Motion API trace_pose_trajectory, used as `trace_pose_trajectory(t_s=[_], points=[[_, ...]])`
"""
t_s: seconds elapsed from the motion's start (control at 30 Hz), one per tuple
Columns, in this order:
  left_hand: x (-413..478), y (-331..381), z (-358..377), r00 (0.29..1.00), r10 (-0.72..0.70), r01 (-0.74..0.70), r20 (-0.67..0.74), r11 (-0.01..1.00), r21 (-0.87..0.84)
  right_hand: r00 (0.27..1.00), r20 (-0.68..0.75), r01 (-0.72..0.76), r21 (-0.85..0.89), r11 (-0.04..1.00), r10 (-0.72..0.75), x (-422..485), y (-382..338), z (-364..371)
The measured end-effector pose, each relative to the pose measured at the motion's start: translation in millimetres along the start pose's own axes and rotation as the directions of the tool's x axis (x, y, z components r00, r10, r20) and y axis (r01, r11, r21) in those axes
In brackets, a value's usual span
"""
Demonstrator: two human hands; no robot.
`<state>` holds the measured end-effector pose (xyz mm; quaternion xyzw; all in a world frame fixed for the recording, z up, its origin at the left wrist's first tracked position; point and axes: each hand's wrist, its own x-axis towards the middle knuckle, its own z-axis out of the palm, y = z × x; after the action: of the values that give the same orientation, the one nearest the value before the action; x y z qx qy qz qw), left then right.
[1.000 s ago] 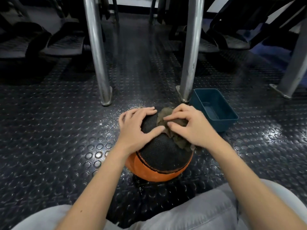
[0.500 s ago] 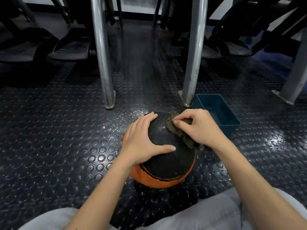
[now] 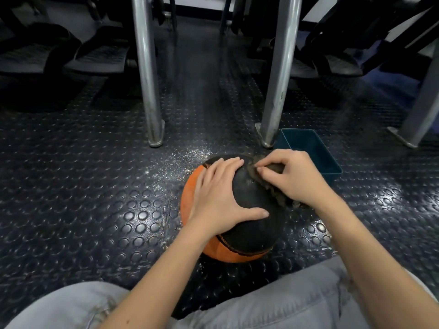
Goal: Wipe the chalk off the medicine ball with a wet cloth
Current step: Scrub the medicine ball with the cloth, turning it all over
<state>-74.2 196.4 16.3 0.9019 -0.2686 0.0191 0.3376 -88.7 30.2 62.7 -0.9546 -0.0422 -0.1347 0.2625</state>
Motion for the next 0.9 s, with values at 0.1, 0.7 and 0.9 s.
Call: trace_pose_trajectory(t_s=[0.1,0.7,0.9], points=[[0,3,2,1.000,0.001,-0.001,0.017,1.000,0.007,0.961,0.069,0.272,-0.051,0.961,-0.268,-16,-20,4],[3,-5,-4,1.000,-0.028,0.028,0.013,1.000,-0.004,0.995,-0.023,-0.094,-0.023,0.995,0.093,9,16,-4],[1,-10,-1,0.999,-0.032,0.031,-0.028,0.999,-0.017,0.971,0.069,0.226,0.054,0.973,-0.230,-20,-20,3]])
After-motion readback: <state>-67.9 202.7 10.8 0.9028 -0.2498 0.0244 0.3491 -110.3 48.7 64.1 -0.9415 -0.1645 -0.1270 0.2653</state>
